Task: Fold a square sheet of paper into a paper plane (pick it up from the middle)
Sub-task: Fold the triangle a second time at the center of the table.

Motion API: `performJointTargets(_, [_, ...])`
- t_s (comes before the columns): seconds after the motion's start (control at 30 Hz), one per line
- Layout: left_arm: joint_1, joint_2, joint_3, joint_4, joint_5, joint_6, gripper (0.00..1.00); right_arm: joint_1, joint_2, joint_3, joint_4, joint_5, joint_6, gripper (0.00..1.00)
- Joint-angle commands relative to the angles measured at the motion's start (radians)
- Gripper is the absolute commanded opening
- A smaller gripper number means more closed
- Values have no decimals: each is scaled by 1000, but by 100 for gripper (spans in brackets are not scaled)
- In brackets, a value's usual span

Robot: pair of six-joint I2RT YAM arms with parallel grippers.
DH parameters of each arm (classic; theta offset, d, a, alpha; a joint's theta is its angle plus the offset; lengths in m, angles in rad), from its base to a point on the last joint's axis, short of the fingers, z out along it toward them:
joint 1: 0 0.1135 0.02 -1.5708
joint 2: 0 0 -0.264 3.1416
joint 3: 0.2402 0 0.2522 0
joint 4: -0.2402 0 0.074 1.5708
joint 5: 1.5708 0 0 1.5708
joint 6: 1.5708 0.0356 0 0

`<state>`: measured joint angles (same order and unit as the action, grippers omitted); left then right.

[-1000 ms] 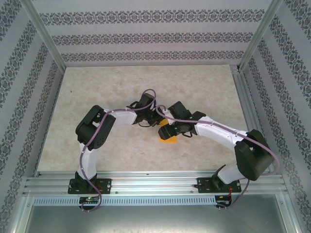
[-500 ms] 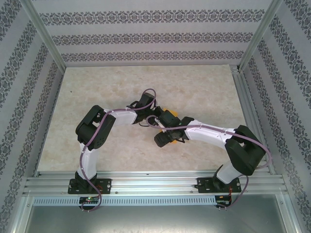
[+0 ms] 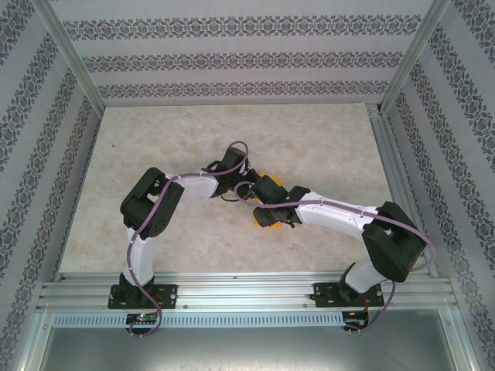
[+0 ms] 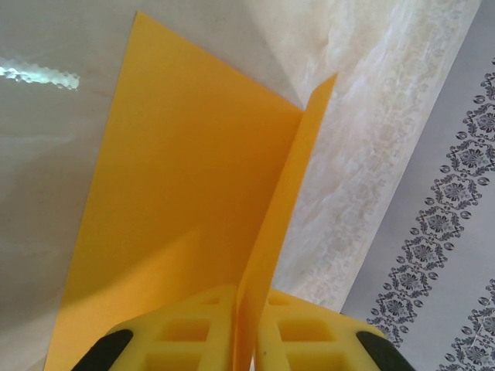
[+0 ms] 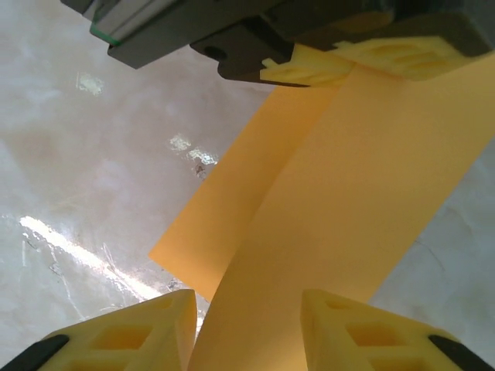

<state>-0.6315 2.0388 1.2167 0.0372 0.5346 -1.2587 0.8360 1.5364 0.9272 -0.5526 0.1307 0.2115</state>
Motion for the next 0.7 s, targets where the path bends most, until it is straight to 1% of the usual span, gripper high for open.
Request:
performJointTargets(0.0, [-10,12,30,5,4,12,16,6,-20,-4,6,20,4,33])
performJointTargets(0.03, [-10,12,31,5,5,12,15,5,-18,-5,6,20,5,27])
performJointTargets(0.13, [-10,11,32,-1,6,16,16,-1,-11,-1,1,18,6,16])
performJointTargets(0.33, [-9,-13,48,-57,-18,61,20,-23,-33,-12,33,-46,15,0])
performJointTargets(0.4, [-4,-34,62,-116,-44,102,24,-30,-42,-13,44,-70,23,0])
performJointTargets(0.5, [14,-81,60,-182,-89,149,34,-37,-58,-17,57,-92,39,0])
performJointTargets(0.53, [21,-98,59,-205,-103,166,38,-37,-69,-22,73,-110,48,0])
performJointTargets(0.67, [46,-186,43,-295,-179,226,48,-52,-102,-42,144,-198,97,0])
